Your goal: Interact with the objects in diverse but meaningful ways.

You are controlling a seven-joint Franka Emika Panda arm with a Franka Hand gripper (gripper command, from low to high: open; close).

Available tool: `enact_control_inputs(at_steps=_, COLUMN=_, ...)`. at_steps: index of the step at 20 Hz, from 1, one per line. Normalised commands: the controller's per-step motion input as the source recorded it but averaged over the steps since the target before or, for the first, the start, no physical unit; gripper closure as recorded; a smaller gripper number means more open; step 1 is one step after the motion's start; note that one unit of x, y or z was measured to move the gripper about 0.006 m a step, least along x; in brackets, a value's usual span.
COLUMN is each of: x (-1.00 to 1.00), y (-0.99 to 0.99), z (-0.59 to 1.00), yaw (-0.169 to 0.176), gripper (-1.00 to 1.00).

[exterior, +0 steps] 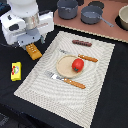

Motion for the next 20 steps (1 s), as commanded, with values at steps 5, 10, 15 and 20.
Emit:
enact_control_inputs(at_steps=5, x=-0.12, y=0.14, z=-0.36, yaw=0.0, gripper=-1.0)
enact_control_inputs(at_steps=10, x=-0.38, y=0.12, z=-0.21, yaw=0.0, gripper=-1.0)
enact_control_inputs(at_steps=15, x=-0.34, y=0.1, z=-0.21, yaw=0.0, gripper=1.0)
enact_control_inputs(at_steps=20, x=-0.32, y=0.08, z=-0.24, yaw=0.0, gripper=1.0)
